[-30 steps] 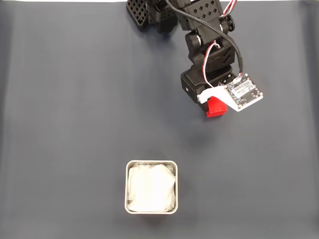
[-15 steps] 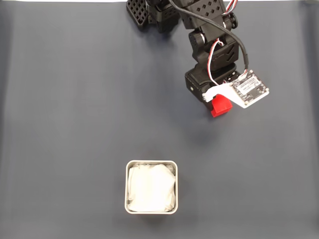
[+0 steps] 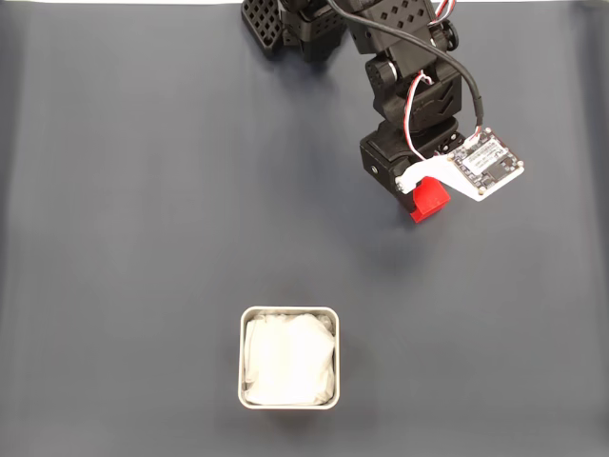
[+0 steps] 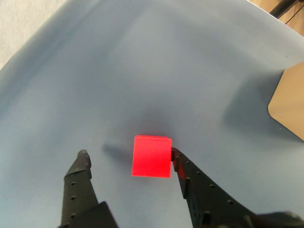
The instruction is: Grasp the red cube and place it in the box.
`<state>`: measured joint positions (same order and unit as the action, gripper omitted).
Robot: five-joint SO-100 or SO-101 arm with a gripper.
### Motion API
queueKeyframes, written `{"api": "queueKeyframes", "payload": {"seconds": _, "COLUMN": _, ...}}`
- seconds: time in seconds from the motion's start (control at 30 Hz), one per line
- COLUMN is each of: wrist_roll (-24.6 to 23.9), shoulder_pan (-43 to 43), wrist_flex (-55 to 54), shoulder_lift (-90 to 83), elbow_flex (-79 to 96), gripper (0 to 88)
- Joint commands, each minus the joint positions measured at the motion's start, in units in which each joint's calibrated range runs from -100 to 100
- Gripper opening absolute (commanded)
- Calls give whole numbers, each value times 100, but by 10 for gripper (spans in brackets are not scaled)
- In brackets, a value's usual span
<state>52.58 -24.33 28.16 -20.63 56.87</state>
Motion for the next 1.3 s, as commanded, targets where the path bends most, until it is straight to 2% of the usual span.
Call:
{"api": "queueKeyframes", "payload": {"seconds": 0.0, "wrist_roll": 34, "shoulder_pan": -60, "wrist_flex": -103, "shoulder_lift": -173, "elbow_flex": -30, "gripper": 378}}
{"api": "queueKeyframes", "payload": {"seconds": 0.17, "wrist_roll": 29, "shoulder_pan": -24, "wrist_flex": -103, "shoulder_lift": -173, "elbow_flex": 15, "gripper": 337}}
{"api": "queueKeyframes", "payload": {"seconds": 0.4, "wrist_roll": 93, "shoulder_pan": -3, "wrist_flex": -62, "shoulder_lift": -225, "elbow_flex": 107, "gripper": 224}}
{"api": "queueKeyframes", "payload": {"seconds": 0.67, "wrist_roll": 166, "shoulder_pan": 4, "wrist_flex": -54, "shoulder_lift": -260, "elbow_flex": 216, "gripper": 183}}
{"api": "queueKeyframes", "payload": {"seconds": 0.87, "wrist_roll": 176, "shoulder_pan": 4, "wrist_flex": -62, "shoulder_lift": -286, "elbow_flex": 216, "gripper": 117}}
{"api": "queueKeyframes", "payload": {"seconds": 1.27, "wrist_roll": 166, "shoulder_pan": 33, "wrist_flex": -103, "shoulder_lift": -303, "elbow_flex": 216, "gripper": 98}}
